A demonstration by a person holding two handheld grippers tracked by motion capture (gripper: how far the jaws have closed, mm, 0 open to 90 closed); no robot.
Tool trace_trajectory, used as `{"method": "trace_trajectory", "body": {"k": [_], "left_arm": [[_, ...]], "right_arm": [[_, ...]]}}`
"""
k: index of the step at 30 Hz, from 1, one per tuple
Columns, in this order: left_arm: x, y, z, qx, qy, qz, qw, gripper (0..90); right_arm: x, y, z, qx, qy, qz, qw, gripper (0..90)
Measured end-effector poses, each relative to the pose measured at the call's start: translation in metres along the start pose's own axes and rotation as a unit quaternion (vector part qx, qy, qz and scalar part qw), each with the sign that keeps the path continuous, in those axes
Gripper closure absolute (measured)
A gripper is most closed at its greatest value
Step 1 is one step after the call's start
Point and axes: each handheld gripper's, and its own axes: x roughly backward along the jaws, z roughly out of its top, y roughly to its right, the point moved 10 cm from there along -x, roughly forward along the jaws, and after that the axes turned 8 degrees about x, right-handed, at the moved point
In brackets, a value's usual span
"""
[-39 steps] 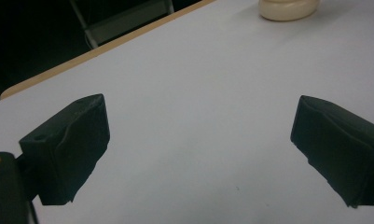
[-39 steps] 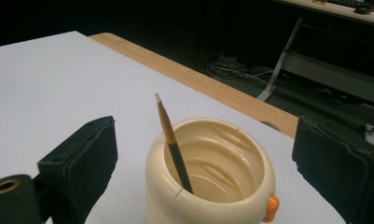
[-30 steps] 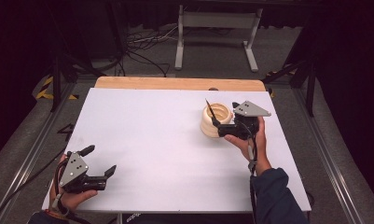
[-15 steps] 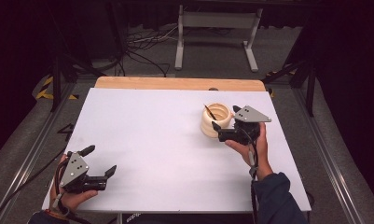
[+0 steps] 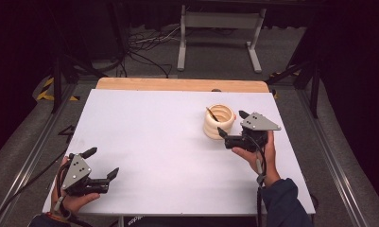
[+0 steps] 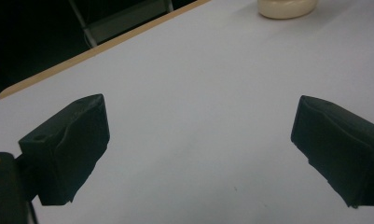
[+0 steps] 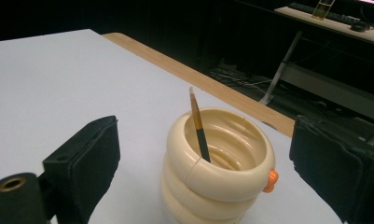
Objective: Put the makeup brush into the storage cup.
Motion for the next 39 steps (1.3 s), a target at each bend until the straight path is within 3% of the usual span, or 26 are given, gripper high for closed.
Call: {"method": "trace_trajectory", "body": {"k": [19, 39], "left_arm": [[-0.001, 0.002, 0.000, -0.002, -0.004, -0.004, 1.0000, 5.2], [-0.002, 0.002, 0.000, -0.002, -0.004, -0.005, 1.0000, 5.4]], "right_arm": [[0.014, -0.008, -0.005, 0.029, -0.002, 0.011, 0.9995, 8.8], [0.028, -0.009, -0.009, 0.028, 0.015, 0.018, 0.9993, 8.9]]}}
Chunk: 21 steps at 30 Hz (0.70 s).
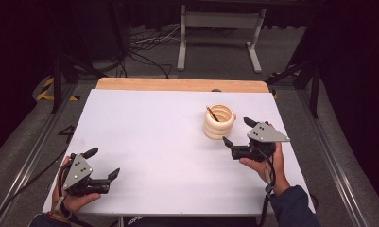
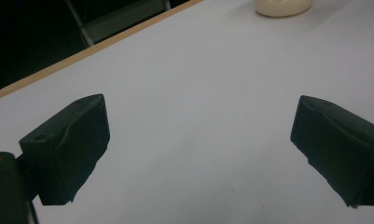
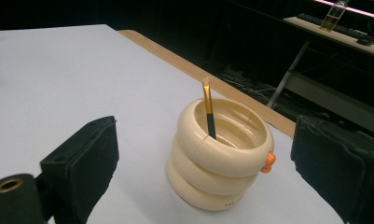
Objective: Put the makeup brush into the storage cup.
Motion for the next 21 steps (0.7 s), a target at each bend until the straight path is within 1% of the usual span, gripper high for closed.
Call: {"method": "trace_trajectory", "body": {"k": [2, 11, 19, 21], "left_arm": [[0.000, 0.000, 0.000, 0.000, 0.000, 0.000, 1.0000, 5.4], [-0.001, 0.002, 0.000, 0.001, -0.003, -0.002, 1.0000, 5.4], [0.000, 0.001, 0.000, -0.003, -0.002, -0.002, 1.0000, 5.4], [0.000, 0.001, -0.001, -0.003, -0.004, -0.001, 1.0000, 5.4]], "right_arm": [[0.003, 0.001, -0.002, 0.000, 0.001, -0.004, 1.0000, 9.2], [0.012, 0.000, -0.007, 0.009, 0.006, -0.004, 0.9999, 8.9], [0.015, -0.004, -0.015, 0.019, -0.001, -0.002, 0.9998, 8.8], [0.016, -0.003, -0.017, 0.022, -0.004, -0.009, 0.9997, 8.7]]}}
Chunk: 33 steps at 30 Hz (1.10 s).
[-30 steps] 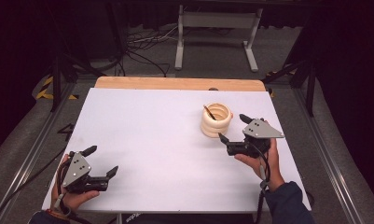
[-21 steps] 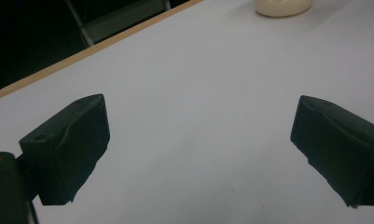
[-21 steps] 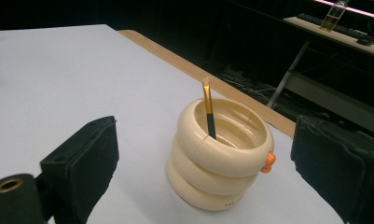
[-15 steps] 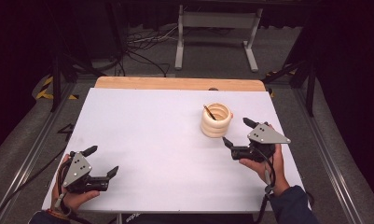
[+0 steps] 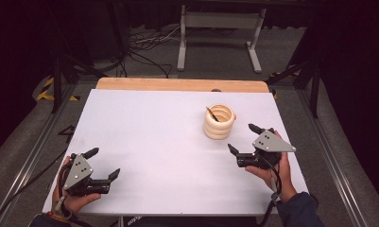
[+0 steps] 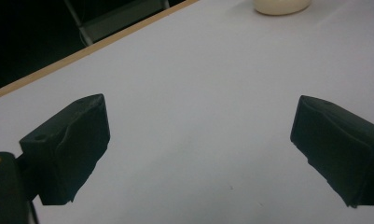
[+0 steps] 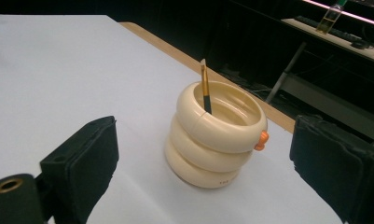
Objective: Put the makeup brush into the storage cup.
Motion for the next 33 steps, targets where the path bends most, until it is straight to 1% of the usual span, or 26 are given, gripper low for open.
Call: {"method": "trace_trajectory", "body": {"k": [2, 6, 13, 22, 33], "left_arm": [[0.000, 0.000, 0.000, 0.000, 0.000, 0.000, 1.0000, 5.4], [0.000, 0.000, 0.000, 0.000, 0.000, 0.001, 1.0000, 5.4], [0.001, -0.001, 0.000, 0.000, 0.002, 0.001, 1.0000, 5.4], [0.000, 0.000, 0.000, 0.000, 0.000, -0.001, 1.0000, 5.4], [0.001, -0.001, 0.000, 0.001, 0.002, -0.001, 1.0000, 5.4]], "right_arm": [[0.001, 0.000, -0.002, 0.003, -0.003, -0.001, 1.0000, 8.7], [0.005, -0.001, -0.004, 0.003, 0.004, 0.000, 1.0000, 8.8], [0.010, 0.000, -0.009, 0.006, 0.004, -0.001, 1.0000, 8.9], [0.015, -0.002, -0.016, 0.012, -0.003, 0.000, 0.9999, 8.7], [0.022, -0.004, -0.024, 0.013, -0.003, 0.003, 0.9999, 8.2]]}}
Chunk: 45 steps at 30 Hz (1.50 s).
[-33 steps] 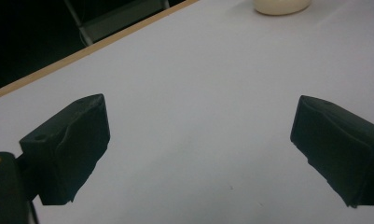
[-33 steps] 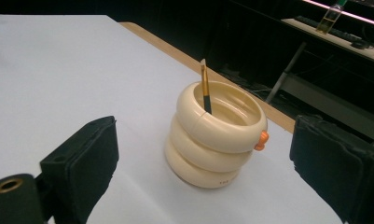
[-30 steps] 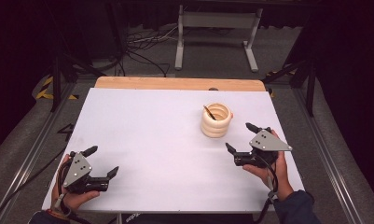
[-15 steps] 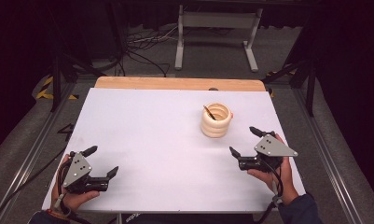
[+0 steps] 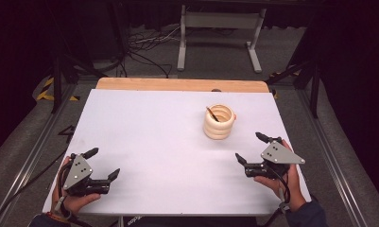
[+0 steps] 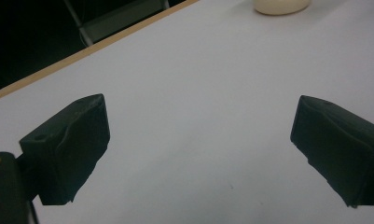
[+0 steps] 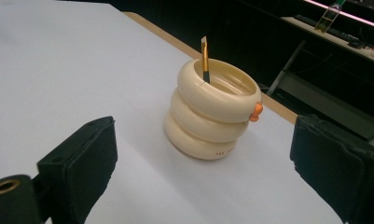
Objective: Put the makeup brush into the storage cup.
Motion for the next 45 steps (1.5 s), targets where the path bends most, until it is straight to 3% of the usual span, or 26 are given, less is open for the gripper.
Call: {"method": "trace_trajectory", "body": {"k": [26, 45], "left_arm": [[-0.002, 0.004, -0.001, -0.003, -0.004, -0.008, 1.0000, 5.4], [-0.008, 0.014, -0.005, -0.014, -0.021, -0.027, 0.9993, 5.4]], "right_arm": [[0.018, 0.003, -0.028, 0.011, -0.027, -0.017, 0.9994, 7.7], [0.022, -0.011, -0.049, 0.016, -0.053, -0.009, 0.9984, 7.9]]}}
